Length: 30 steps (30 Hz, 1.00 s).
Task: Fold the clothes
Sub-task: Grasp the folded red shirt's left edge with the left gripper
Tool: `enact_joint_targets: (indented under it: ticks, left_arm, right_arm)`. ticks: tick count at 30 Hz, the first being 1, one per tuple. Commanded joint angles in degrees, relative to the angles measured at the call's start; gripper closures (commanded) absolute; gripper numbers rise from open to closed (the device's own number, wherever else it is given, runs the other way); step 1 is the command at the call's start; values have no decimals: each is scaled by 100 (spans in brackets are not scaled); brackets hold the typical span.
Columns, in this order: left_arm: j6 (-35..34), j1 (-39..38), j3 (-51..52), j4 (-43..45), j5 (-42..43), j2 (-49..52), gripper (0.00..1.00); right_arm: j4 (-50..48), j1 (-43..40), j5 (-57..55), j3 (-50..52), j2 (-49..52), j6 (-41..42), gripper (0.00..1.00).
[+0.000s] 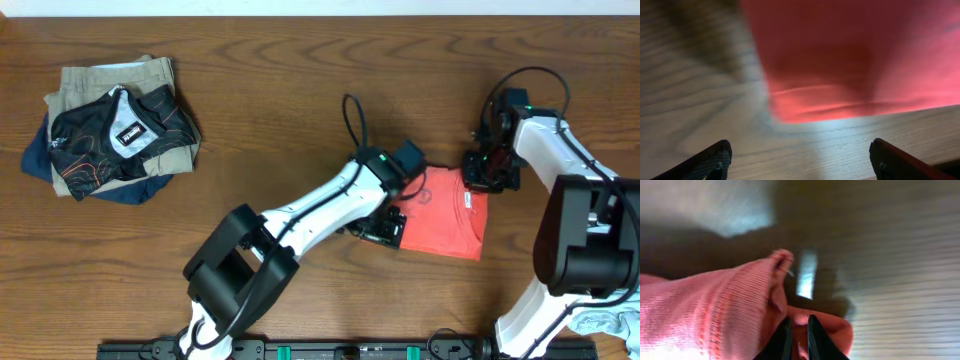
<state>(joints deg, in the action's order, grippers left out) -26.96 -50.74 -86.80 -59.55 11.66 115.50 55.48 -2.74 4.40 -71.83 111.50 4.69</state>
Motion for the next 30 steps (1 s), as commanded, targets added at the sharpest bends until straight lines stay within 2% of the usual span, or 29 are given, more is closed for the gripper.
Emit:
enact_joint_targets:
  ticks: [1, 9, 18, 21, 25, 28, 30]
  left_arm:
    - [13, -46, 35, 33, -83, 118, 11]
    - [42, 11, 35, -72, -1318, 138, 11]
    - [33, 981, 33, -629, -1453, 96, 12]
    - [39, 1340, 33, -748, -1211, 46, 11]
    - [37, 1652, 35, -704, -358, 31, 11]
    - [33, 1703, 35, -682, 260, 31, 11]
    - [-101, 1700, 35, -715, 361, 31, 12]
  right_arm:
    - [223, 151, 358, 46, 114, -221, 90]
    - [1064, 232, 909, 44, 111, -223, 94]
    - [1464, 861, 1904, 76, 111, -221, 93]
    - [1464, 1276, 1919, 103, 111, -221, 92]
    - [1456, 1683, 1821, 103, 111, -151, 92]
    - [1460, 1714, 1497, 103, 111, 90, 94]
    - [1464, 1637, 1292, 101, 94, 170, 95]
